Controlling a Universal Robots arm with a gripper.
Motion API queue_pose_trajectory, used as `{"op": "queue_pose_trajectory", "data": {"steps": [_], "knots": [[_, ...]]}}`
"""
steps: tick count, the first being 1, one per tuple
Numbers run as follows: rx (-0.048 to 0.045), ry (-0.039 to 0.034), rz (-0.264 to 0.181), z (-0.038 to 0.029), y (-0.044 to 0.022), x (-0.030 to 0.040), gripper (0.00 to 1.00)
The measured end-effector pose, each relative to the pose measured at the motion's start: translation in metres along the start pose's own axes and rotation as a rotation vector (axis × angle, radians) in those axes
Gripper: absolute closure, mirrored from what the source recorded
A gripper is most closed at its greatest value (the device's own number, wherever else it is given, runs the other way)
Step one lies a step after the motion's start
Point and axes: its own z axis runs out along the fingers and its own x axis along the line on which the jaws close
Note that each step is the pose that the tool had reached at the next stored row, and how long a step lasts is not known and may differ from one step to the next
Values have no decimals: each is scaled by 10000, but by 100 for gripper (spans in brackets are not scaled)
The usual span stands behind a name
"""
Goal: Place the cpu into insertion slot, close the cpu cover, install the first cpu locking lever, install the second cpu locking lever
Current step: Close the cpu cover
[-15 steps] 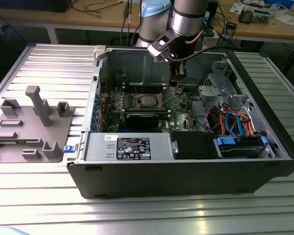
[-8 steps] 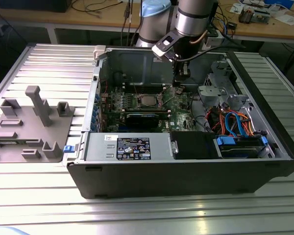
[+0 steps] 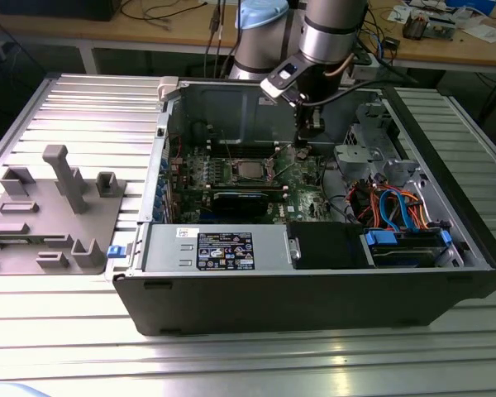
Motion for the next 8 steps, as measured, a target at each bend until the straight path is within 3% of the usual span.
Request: {"op": "queue_pose_trajectory", "data": {"steps": [8], "knots": [[0,1,-1,139,76,1,89]]}}
